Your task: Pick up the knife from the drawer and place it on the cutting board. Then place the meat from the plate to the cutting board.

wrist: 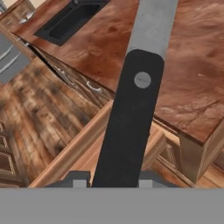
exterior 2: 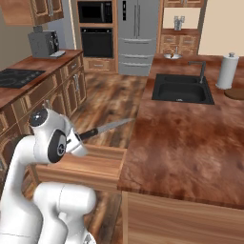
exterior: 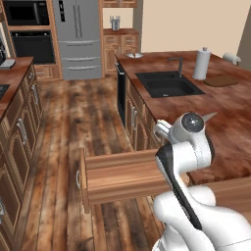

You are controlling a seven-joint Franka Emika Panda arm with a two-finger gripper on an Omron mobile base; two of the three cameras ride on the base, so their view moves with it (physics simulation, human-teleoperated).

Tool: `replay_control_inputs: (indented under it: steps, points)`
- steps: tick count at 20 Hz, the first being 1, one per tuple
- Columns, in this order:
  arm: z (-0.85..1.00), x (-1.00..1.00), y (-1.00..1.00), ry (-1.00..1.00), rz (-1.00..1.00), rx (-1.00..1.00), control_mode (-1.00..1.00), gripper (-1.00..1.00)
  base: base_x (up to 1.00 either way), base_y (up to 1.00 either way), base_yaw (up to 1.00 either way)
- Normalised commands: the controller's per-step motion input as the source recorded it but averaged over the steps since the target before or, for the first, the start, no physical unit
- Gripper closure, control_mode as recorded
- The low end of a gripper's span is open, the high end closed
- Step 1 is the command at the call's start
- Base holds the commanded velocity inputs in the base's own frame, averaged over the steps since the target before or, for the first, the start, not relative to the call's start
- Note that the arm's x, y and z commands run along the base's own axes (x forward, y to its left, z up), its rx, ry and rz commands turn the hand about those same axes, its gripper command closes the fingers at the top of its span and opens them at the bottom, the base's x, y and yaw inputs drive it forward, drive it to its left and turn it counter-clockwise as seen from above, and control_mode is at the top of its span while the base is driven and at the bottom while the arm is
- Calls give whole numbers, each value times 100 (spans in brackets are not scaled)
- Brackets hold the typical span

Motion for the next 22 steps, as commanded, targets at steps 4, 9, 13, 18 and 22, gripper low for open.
replay_control_inputs:
  steps: [4, 9, 13, 18, 22]
  points:
    - [32, -16, -17, 1, 0, 1, -100, 100, 0, 0, 0]
    - [0, 0, 0, 0, 0, 0, -100, 100, 0, 0, 0]
    - [0, -34, 0, 0, 0, 0, -100, 100, 0, 0, 0]
    - [0, -11, 0, 0, 0, 0, -100, 100, 0, 0, 0]
    - [0, -6, 4, 0, 0, 0, 100, 100, -13, 26, 0]
